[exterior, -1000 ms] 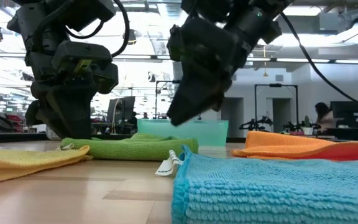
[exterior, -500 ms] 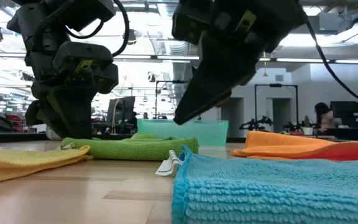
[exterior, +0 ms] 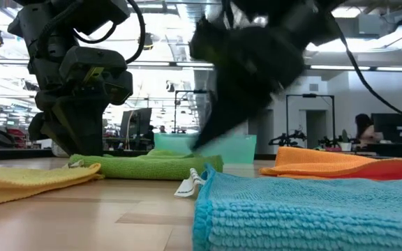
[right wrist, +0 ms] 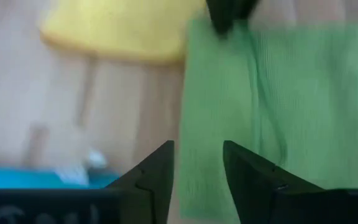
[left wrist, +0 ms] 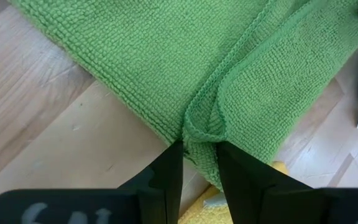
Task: Roll microfiber towels into tight, uniform cylinder then place into a basket
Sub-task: Roll the green towel
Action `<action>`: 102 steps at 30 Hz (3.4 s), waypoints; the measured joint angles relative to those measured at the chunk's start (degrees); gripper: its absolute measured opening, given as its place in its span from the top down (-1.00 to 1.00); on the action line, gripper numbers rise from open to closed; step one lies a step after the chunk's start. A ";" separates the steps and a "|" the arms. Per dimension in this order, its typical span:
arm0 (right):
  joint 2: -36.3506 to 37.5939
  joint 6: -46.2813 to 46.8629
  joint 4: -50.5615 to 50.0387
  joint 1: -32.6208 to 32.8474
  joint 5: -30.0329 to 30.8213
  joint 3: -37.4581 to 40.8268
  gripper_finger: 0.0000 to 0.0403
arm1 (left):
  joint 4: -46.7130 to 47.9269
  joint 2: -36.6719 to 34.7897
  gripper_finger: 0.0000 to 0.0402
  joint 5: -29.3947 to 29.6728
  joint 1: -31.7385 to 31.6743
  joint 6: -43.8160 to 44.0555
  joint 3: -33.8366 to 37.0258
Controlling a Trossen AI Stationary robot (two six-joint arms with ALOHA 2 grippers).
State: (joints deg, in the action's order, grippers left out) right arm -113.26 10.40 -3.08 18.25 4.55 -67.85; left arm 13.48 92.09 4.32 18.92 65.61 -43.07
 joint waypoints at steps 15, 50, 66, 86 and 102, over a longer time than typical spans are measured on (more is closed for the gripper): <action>-2.50 -1.88 -2.11 1.32 -0.19 0.32 -0.09 | 0.54 0.00 0.26 0.02 0.00 -0.24 0.00; -4.99 1.77 -0.89 0.09 -3.52 0.08 0.80 | 17.72 0.02 0.29 2.61 0.22 -38.72 -10.21; -4.99 4.65 -0.72 -0.45 -5.07 0.17 0.86 | 19.15 -0.53 0.29 5.46 5.25 -49.94 -18.79; -5.19 4.30 -3.55 -1.39 -5.09 -2.39 0.88 | 10.04 2.60 0.29 5.39 7.69 -48.69 -11.91; -5.15 4.63 -4.00 -0.65 -4.45 -2.43 0.87 | 10.37 7.52 0.35 7.57 8.48 -45.04 -12.33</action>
State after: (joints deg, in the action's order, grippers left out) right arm -118.41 15.03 -7.07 17.61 0.11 -70.28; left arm 23.85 99.61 11.88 27.40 20.56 -55.40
